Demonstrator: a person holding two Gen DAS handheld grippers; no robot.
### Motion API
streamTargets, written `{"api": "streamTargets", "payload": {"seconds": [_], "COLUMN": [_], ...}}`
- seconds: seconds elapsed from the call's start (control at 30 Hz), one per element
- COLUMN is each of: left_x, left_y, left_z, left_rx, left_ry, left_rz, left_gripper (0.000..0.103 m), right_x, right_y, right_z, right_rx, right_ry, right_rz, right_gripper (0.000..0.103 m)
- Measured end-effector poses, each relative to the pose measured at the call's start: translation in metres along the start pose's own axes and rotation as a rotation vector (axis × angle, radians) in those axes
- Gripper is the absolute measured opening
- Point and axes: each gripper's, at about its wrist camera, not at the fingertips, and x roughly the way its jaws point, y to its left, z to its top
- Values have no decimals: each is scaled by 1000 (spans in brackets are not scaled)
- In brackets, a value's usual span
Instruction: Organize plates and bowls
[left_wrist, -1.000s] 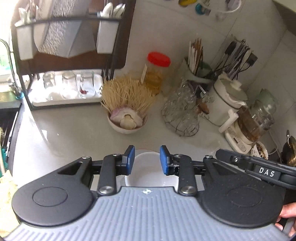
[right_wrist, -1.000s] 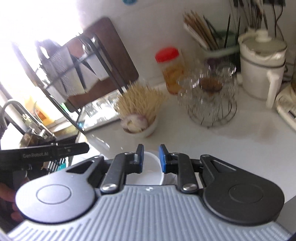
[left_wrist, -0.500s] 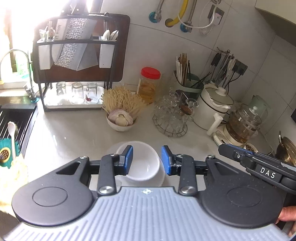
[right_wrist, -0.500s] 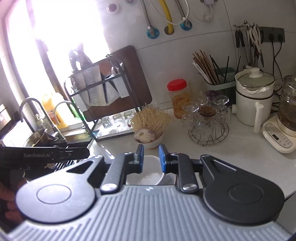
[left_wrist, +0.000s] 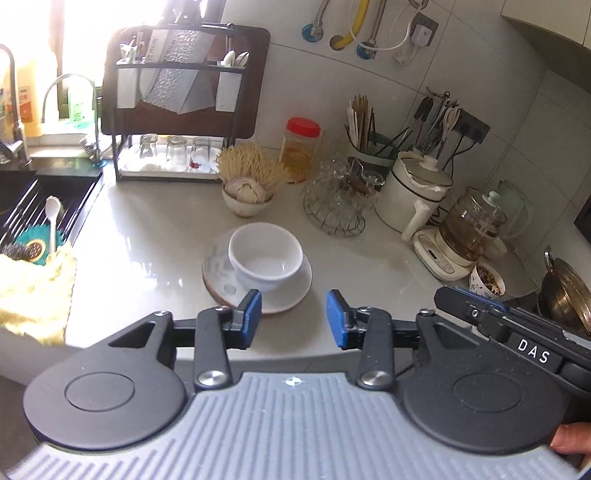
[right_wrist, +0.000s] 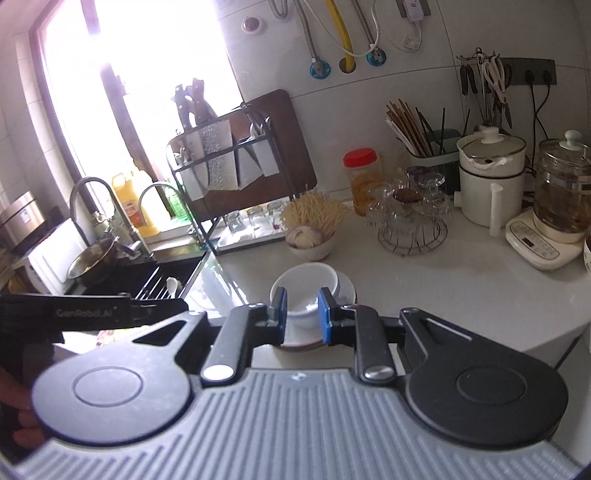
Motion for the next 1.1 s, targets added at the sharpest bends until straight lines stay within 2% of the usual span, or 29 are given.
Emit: {"api": "streamTargets", "payload": {"seconds": [0.07, 0.13, 0.2, 0.37, 0.47, 0.57, 0.83, 0.87, 0.93, 1.1], "left_x": [-10, -18, -23, -38, -45, -49, -54, -55, -58, -64], "left_y": [-2, -5, -7, -10, -12, -13, -16, -16, -16, -16], "left_z": [-11, -20, -26, -40, -47, -50, -58, -59, -61, -61], "left_rx": [0, 7, 12, 22, 34, 47, 81, 83, 80, 92], "left_ry": [-2, -4, -8, -22, -28, -35, -32, -31, -36, -45], "left_rz": [-1, 5, 13, 31, 42, 55, 95, 101, 113, 138], "left_gripper": [52, 55, 60, 73, 84, 92, 98, 99, 99, 100], "right_x": [-8, -17, -25, -36, -43, -47, -54, -55, -55, -55], "right_y": [-1, -2, -4, -9, -12, -14, -15, -15, -15, -17], "right_z": [-6, -11, -17, -27, -33, -38, -45, -46, -46, -48], "right_rx": [1, 9, 13, 21, 27, 28, 26, 26, 36, 44], "right_ry": [0, -14, -28, -20, -33, -36, -36, -37, -45, -22], "right_rz": [-11, -12, -18, -40, -54, -74, -85, -85, -87, -100], "right_gripper": [25, 54, 64, 65, 80, 81, 82, 85, 102, 103]}}
